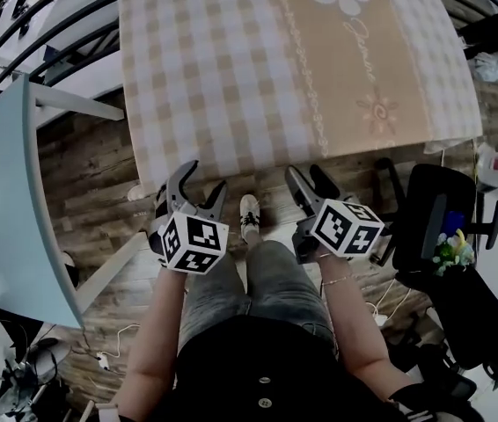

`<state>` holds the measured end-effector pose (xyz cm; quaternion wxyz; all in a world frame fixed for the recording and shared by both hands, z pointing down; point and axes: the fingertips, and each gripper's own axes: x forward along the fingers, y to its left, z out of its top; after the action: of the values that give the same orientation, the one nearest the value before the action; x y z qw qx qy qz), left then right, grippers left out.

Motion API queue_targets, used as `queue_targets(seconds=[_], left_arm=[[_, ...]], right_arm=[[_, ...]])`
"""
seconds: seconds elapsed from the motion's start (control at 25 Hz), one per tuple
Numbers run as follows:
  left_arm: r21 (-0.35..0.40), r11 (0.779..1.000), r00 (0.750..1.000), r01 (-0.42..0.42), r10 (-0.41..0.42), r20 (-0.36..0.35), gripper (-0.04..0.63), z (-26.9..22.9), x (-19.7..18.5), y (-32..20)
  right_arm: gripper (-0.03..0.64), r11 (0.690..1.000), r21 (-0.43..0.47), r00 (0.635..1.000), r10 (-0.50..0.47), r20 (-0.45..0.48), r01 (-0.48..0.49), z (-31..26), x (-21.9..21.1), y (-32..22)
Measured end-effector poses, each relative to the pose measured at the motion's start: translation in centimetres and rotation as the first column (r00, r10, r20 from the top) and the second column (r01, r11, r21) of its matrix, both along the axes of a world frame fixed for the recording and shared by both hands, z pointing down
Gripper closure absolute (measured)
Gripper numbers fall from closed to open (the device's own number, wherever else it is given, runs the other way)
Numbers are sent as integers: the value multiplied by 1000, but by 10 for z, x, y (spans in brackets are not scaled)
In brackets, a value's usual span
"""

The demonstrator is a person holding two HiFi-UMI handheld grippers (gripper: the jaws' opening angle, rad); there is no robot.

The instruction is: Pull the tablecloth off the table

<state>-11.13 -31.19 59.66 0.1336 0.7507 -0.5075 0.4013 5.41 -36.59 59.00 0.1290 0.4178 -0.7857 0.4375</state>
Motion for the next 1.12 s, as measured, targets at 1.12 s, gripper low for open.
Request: queue_targets(seconds=[1.12], left_arm=[[41,994,979,-99,89,185,407,3,-2,1]], right_arm=[[403,952,-166,917,295,268,-258,22,-7,-20]])
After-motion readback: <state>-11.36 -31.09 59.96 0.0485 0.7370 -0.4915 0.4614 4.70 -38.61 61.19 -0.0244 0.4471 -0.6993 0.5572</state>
